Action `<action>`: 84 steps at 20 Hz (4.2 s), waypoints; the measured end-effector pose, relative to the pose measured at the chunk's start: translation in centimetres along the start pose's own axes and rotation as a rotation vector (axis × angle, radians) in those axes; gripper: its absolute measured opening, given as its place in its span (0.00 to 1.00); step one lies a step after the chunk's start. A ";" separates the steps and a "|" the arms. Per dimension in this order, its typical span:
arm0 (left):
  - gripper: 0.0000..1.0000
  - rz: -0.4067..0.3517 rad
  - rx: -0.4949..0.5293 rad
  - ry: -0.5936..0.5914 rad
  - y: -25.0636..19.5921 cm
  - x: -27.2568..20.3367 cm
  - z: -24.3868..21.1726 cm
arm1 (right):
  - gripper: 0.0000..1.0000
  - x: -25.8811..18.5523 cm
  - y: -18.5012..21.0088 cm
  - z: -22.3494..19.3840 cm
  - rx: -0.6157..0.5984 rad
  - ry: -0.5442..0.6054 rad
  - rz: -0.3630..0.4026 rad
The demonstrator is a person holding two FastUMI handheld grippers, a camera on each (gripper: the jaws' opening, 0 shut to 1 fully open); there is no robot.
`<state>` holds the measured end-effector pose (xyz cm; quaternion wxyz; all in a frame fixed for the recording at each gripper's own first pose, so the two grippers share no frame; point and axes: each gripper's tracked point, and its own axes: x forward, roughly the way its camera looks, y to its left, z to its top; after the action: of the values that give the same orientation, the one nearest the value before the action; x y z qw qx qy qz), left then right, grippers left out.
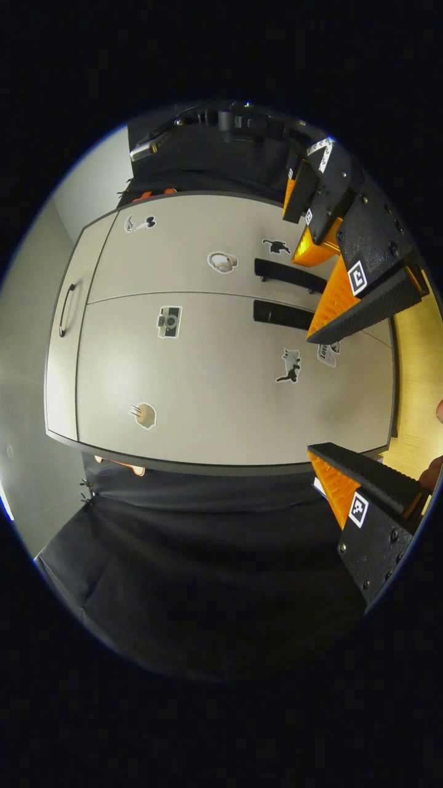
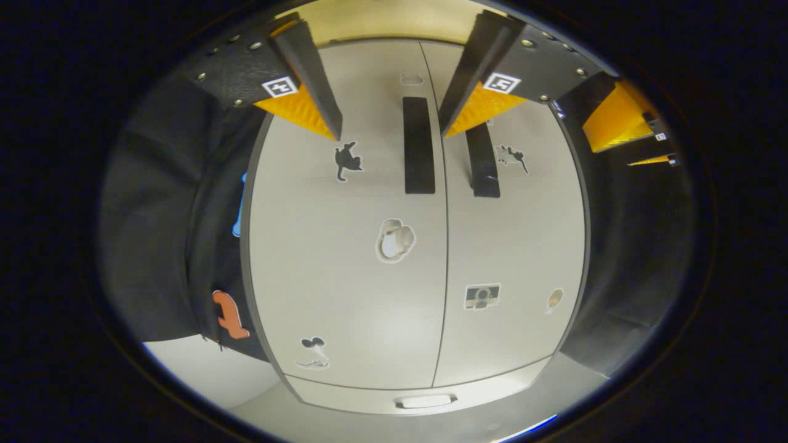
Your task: Open the right door of the double-door shoe cabinet with the right hand, and open the left door with the left hand.
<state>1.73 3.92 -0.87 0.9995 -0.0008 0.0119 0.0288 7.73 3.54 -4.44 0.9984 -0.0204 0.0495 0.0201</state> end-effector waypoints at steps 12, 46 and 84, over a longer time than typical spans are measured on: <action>1.00 0.008 0.028 0.035 2.5 3.7 -0.5 | 0.65 5.7 2.2 -2.2 0.059 0.069 0.025; 0.99 0.030 -0.035 0.087 4.4 1.0 -2.3 | 0.19 4.0 2.0 -1.7 0.076 -0.048 0.040; 1.00 -0.093 -0.016 0.115 -2.0 -1.7 -3.5 | 0.07 -0.9 -3.1 -2.5 0.123 -0.157 -0.054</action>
<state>0.06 1.78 -4.37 0.9974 -0.0111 0.0690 -0.0178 6.68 0.32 -6.68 0.9987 0.0413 -0.0283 -0.0085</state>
